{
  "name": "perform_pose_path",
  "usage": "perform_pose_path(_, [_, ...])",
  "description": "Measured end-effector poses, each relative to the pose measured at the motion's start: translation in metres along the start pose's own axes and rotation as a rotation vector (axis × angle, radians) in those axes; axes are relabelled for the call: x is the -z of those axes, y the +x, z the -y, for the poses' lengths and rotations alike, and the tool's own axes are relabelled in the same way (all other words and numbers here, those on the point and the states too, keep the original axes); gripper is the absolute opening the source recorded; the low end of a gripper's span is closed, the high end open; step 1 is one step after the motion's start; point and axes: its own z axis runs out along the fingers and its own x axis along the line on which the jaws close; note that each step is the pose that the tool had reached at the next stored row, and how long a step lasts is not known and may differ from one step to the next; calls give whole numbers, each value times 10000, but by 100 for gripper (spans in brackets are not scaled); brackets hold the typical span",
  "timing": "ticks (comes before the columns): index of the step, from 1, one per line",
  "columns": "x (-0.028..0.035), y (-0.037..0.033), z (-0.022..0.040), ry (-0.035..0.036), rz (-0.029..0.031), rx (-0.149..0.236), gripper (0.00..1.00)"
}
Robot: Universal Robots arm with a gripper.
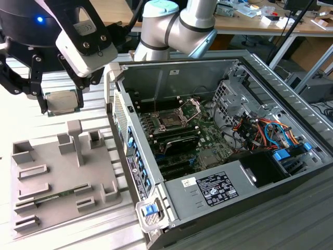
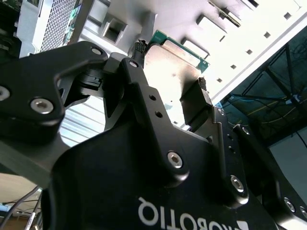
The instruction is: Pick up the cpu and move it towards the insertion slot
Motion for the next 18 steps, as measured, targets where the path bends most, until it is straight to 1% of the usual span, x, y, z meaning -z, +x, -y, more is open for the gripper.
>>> perform_pose_path(4, [0,-15,1,0,1,1,55])
perform_pose_path(13, [0,-90,5,0,1,0,55])
perform_pose_path(16, [0,-140,8,0,1,0,55])
perform_pose_path(18, [0,-158,9,-1,1,0,55])
